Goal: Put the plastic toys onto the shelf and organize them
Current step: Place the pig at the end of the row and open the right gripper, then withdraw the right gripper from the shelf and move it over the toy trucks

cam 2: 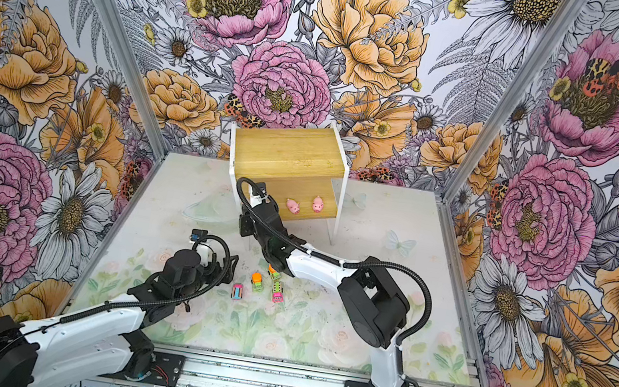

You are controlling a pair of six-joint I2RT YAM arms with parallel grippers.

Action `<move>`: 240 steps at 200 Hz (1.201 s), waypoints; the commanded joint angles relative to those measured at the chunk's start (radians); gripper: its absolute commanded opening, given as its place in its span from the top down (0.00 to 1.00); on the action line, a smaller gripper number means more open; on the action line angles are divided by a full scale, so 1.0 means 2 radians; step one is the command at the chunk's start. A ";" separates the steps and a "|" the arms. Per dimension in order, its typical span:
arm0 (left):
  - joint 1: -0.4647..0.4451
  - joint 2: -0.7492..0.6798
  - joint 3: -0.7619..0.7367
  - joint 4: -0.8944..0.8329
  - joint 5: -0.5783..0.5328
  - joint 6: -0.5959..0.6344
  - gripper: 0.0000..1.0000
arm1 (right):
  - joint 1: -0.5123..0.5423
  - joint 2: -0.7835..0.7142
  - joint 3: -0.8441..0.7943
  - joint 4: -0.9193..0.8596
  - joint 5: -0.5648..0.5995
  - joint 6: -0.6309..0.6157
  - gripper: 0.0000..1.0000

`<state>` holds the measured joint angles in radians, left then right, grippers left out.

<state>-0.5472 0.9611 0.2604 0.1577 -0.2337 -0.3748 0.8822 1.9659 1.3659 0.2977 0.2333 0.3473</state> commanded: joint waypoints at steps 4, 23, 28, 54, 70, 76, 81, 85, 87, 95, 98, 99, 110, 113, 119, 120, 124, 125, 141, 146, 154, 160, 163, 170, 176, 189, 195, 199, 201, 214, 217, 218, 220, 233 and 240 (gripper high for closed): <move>0.004 -0.005 -0.005 0.006 0.009 0.003 0.01 | -0.002 0.017 0.014 -0.004 0.005 -0.003 0.71; 0.005 -0.004 -0.005 0.007 0.009 0.003 0.01 | -0.003 0.017 0.013 -0.008 0.008 -0.004 0.66; 0.004 -0.004 -0.004 0.007 0.009 0.004 0.01 | -0.003 0.016 0.012 -0.009 0.008 -0.005 0.66; 0.004 -0.003 -0.004 0.007 0.009 0.004 0.01 | -0.003 0.011 0.007 -0.009 0.008 -0.005 0.62; 0.004 -0.004 -0.004 0.007 0.009 0.004 0.01 | -0.002 0.007 0.003 -0.009 0.006 -0.005 0.58; 0.005 -0.004 -0.004 0.007 0.009 0.004 0.01 | -0.003 0.005 0.001 -0.009 0.006 -0.006 0.57; 0.004 -0.005 -0.004 0.007 0.009 0.004 0.01 | -0.003 0.004 -0.001 -0.009 0.005 -0.006 0.56; 0.005 -0.004 -0.004 0.007 0.009 0.004 0.01 | -0.002 0.002 -0.002 -0.008 0.005 -0.006 0.56; 0.005 -0.004 -0.004 0.007 0.009 0.004 0.01 | -0.002 0.002 -0.004 -0.008 0.004 -0.006 0.56; 0.006 -0.004 -0.004 0.007 0.009 0.004 0.01 | -0.002 -0.001 -0.007 -0.005 0.003 -0.006 0.54; 0.005 -0.004 -0.004 0.007 0.009 0.004 0.01 | -0.002 -0.002 -0.009 -0.005 0.003 -0.006 0.54; 0.006 -0.004 -0.004 0.007 0.009 0.004 0.01 | -0.002 -0.003 -0.009 -0.005 0.003 -0.006 0.54; 0.006 -0.003 -0.004 0.007 0.009 0.004 0.01 | -0.002 -0.008 -0.013 -0.003 -0.002 -0.006 0.52; 0.006 -0.003 -0.004 0.007 0.009 0.005 0.01 | -0.002 -0.008 -0.014 -0.003 -0.003 -0.007 0.52; 0.006 -0.003 -0.004 0.007 0.009 0.004 0.01 | -0.002 -0.012 -0.017 -0.003 -0.003 -0.008 0.51; 0.006 -0.003 -0.004 0.007 0.009 0.004 0.01 | -0.002 -0.012 -0.017 -0.002 -0.003 -0.008 0.51; 0.006 -0.003 -0.004 0.007 0.009 0.004 0.01 | -0.002 -0.014 -0.019 -0.003 -0.004 -0.008 0.51; 0.006 -0.003 -0.004 0.007 0.009 0.004 0.01 | -0.002 -0.015 -0.019 -0.003 -0.004 -0.008 0.50; 0.007 -0.004 -0.004 0.007 0.009 0.004 0.01 | -0.001 -0.025 -0.025 -0.008 -0.006 -0.011 0.48; 0.006 -0.004 -0.004 0.007 0.009 0.005 0.01 | -0.001 -0.028 -0.026 -0.010 -0.008 -0.012 0.48; 0.006 -0.004 -0.004 0.007 0.009 0.005 0.01 | 0.000 -0.033 -0.030 -0.014 -0.010 -0.015 0.46; 0.006 -0.004 -0.004 0.007 0.009 0.005 0.01 | 0.001 -0.038 -0.032 -0.017 -0.011 -0.017 0.46; 0.007 -0.004 -0.004 0.008 0.009 0.004 0.01 | 0.001 -0.040 -0.034 -0.018 -0.012 -0.017 0.45; 0.007 -0.003 -0.004 0.007 0.009 0.005 0.01 | 0.002 -0.046 -0.038 -0.022 -0.012 -0.019 0.43; 0.007 -0.003 -0.004 0.008 0.009 0.005 0.01 | 0.002 -0.050 -0.041 -0.026 -0.013 -0.018 0.42; 0.007 -0.003 -0.004 0.008 0.022 0.005 0.01 | 0.004 -0.062 -0.052 -0.031 -0.012 -0.019 0.40; 0.007 -0.003 -0.004 0.008 0.024 0.005 0.01 | 0.005 -0.068 -0.058 -0.033 -0.014 -0.020 0.40; 0.007 -0.003 -0.003 0.008 0.024 0.005 0.01 | 0.005 -0.072 -0.063 -0.034 -0.015 -0.020 0.40; 0.007 -0.003 -0.003 0.008 0.024 0.005 0.01 | 0.005 -0.075 -0.065 -0.035 -0.016 -0.020 0.39; 0.007 -0.003 -0.004 0.008 0.025 0.005 0.01 | 0.005 -0.090 -0.079 -0.041 -0.022 -0.022 0.38; 0.009 -0.003 -0.004 0.008 0.025 0.004 0.01 | 0.005 -0.093 -0.082 -0.042 -0.024 -0.023 0.38; 0.009 -0.003 -0.004 0.008 0.025 0.005 0.01 | 0.006 -0.094 -0.083 -0.042 -0.024 -0.023 0.38; 0.009 -0.003 -0.004 0.008 0.025 0.005 0.01 | 0.005 -0.097 -0.086 -0.043 -0.026 -0.024 0.38; 0.008 -0.003 -0.004 0.008 0.025 0.004 0.01 | 0.005 -0.115 -0.103 -0.052 -0.036 -0.027 0.37; 0.008 -0.003 -0.004 0.008 0.025 0.005 0.01 | 0.006 -0.125 -0.114 -0.057 -0.045 -0.029 0.37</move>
<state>-0.5385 0.9611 0.2604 0.1581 -0.2100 -0.3752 0.8852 1.7981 1.1877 0.2226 0.1970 0.3134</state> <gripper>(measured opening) 0.988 0.627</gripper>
